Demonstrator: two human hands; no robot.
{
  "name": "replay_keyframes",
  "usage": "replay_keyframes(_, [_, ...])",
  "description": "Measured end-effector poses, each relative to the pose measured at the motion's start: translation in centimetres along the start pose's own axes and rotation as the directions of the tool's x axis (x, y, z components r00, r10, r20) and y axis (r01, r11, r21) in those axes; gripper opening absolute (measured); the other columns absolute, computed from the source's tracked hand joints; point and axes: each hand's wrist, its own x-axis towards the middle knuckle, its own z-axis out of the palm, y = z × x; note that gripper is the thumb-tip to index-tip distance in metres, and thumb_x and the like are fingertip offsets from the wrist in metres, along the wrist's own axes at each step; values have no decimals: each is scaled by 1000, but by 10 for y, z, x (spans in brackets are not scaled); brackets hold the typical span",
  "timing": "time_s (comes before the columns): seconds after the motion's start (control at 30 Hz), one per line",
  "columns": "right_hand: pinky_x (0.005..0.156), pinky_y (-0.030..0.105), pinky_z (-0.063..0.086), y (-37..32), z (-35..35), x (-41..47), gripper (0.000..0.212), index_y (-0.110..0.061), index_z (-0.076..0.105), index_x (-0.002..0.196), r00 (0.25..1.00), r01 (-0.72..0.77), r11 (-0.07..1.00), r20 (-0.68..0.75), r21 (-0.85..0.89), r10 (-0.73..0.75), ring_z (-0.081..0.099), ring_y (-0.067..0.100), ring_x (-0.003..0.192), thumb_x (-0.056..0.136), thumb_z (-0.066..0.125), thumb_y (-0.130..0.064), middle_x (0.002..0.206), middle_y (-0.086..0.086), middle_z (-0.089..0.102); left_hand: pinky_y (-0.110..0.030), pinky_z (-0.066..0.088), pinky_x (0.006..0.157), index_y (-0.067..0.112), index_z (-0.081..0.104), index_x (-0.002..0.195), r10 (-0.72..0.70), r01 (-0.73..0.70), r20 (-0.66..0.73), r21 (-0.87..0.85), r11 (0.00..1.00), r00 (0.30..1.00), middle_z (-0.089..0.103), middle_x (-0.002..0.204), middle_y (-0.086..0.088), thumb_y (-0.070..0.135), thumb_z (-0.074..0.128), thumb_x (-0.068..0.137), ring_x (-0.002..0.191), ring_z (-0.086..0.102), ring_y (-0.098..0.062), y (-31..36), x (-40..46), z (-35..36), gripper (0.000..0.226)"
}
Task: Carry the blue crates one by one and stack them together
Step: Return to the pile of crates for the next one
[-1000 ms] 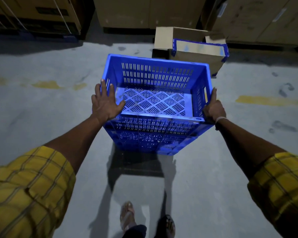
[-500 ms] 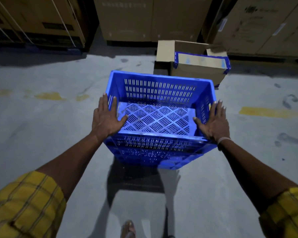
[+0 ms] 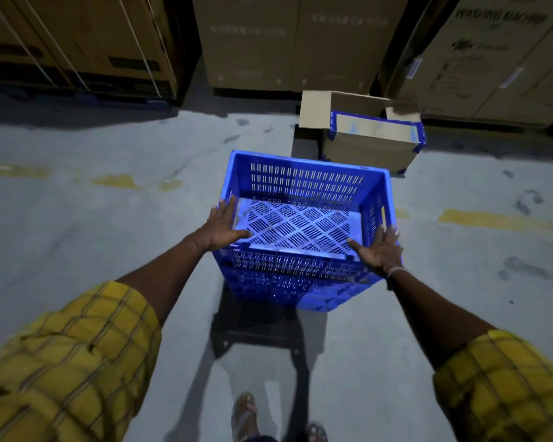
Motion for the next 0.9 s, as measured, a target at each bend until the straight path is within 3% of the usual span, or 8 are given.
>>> replay_keyframes(0.1, [123, 48, 4, -21, 3, -38, 109, -13, 6, 159, 994, 7, 984, 106, 177, -26, -4, 30, 154, 83, 49, -78, 167, 12, -1, -47, 18, 124, 31, -14, 159, 0, 3, 14, -215, 977, 1000, 0, 169, 1, 62, 69, 82, 155, 8, -22, -1, -39, -2, 117])
replay_keyframes(0.2, [124, 47, 8, -43, -2, -75, 96, -17, 9, 160, 980, 83, 932, 140, 352, -140, -1, 23, 154, 89, 51, -69, 167, 4, 2, -44, 33, 119, 35, -11, 158, -42, 30, -14, -487, 873, 999, 28, 163, 6, 75, 76, 66, 142, 40, -11, -6, -75, 3, 132])
replay_keyframes(0.23, [124, 47, 8, -50, -6, -88, 94, -19, 10, 160, 974, 110, 913, 140, 393, -178, 0, 21, 154, 90, 50, -69, 167, 1, 3, -40, 33, 119, 34, -9, 159, -44, 21, -31, -521, 853, 999, 29, 163, 5, 72, 76, 68, 142, 39, -8, -3, -92, 4, 130])
replay_keyframes(0.3, [124, 47, 8, -63, -17, -108, 92, -22, 12, 159, 958, 166, 880, 137, 446, -250, 1, 18, 154, 90, 49, -70, 167, -3, 5, -32, 31, 115, 27, -7, 161, -49, -4, -73, -588, 809, 996, 23, 165, 2, 47, 73, 87, 140, 33, -5, 3, -124, 9, 110])
replay_keyframes(0.37, [124, 46, 9, -73, -25, -123, 90, -24, 15, 159, 941, 230, 848, 113, 477, -319, 3, 18, 154, 90, 49, -71, 167, -5, 8, -34, 30, 115, 27, -4, 161, -91, -16, -128, -656, 754, 988, 16, 167, -2, 31, 68, 95, 146, 27, -10, 2, -152, 14, 98])
replay_keyframes(0.5, [124, 45, 12, -88, -33, -140, 88, -24, 21, 158, 892, 345, 805, 98, 483, -441, 8, 17, 153, 89, 52, -69, 166, -4, 13, -47, 33, 119, 33, 0, 161, -198, -33, -240, -711, 703, 950, 16, 167, -5, 32, 69, 94, 147, 33, -20, -3, -213, 15, 96])
replay_keyframes(0.67, [123, 47, 14, -103, -40, -159, 83, -21, 23, 157, 780, 491, 731, 134, 474, -611, 13, 19, 153, 92, 53, -63, 166, 0, 16, -40, 43, 110, 30, 4, 161, -335, -88, -388, -756, 649, 859, 21, 166, -7, 28, 66, 97, 125, 47, -8, 3, -292, 33, 89])
replay_keyframes(0.9, [123, 43, 20, -122, -22, -199, 93, -25, 30, 155, 626, 575, 660, 259, 483, -735, 20, 13, 151, 80, 56, -73, 163, -3, 23, -42, 45, 111, 33, 9, 161, -517, -164, -501, -809, 564, 694, 26, 164, -3, 38, 66, 95, 131, 51, -10, 15, -391, 90, 87])
